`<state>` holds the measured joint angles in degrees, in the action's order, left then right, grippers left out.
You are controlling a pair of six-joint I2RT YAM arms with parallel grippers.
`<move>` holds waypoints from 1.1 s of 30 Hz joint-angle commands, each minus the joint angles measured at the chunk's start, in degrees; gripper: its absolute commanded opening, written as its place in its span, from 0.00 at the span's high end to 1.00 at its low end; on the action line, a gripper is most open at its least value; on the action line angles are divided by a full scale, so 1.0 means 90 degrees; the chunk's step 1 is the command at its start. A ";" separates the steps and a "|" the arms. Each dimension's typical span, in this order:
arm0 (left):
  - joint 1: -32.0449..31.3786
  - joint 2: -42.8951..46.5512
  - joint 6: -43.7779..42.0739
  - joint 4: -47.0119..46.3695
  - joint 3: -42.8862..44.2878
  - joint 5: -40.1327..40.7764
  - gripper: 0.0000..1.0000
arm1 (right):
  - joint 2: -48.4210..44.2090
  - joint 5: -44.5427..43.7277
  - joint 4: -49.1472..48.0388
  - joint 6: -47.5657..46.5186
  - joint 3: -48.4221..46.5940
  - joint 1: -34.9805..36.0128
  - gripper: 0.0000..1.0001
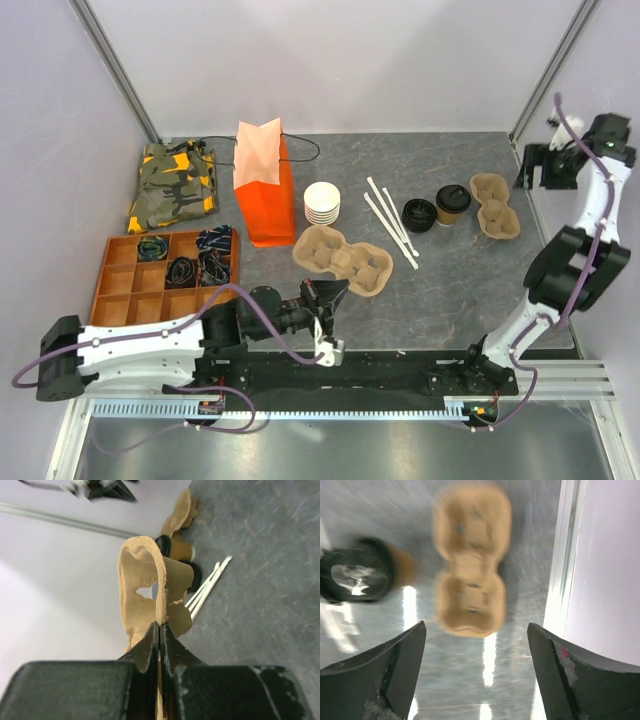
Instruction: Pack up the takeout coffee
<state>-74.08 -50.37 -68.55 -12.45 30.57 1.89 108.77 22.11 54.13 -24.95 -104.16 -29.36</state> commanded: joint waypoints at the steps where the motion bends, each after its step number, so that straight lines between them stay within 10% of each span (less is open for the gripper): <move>1: -0.0020 -0.0699 -0.1012 -0.1184 0.0071 0.0863 0.98 | -0.1672 0.1262 0.0382 0.1276 -0.0274 0.0001 0.09; 7: -0.0040 -0.1824 -0.1708 -0.2444 0.0460 0.1761 0.98 | -0.3185 0.2998 0.0041 0.3298 0.1528 0.0215 0.08; 15: -0.0030 -0.2918 -0.1689 -0.2933 0.1427 0.2348 0.98 | -0.5587 0.2974 -0.1901 0.5173 0.4217 0.1629 0.22; 33: -0.0030 -0.3642 -0.1533 -0.3148 0.1936 0.2661 0.98 | -0.5699 0.1861 -0.3075 0.6122 0.4747 0.3536 0.37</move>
<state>-74.13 -82.91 -81.95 -36.71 45.50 24.32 57.30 42.13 27.86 30.28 -61.54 0.19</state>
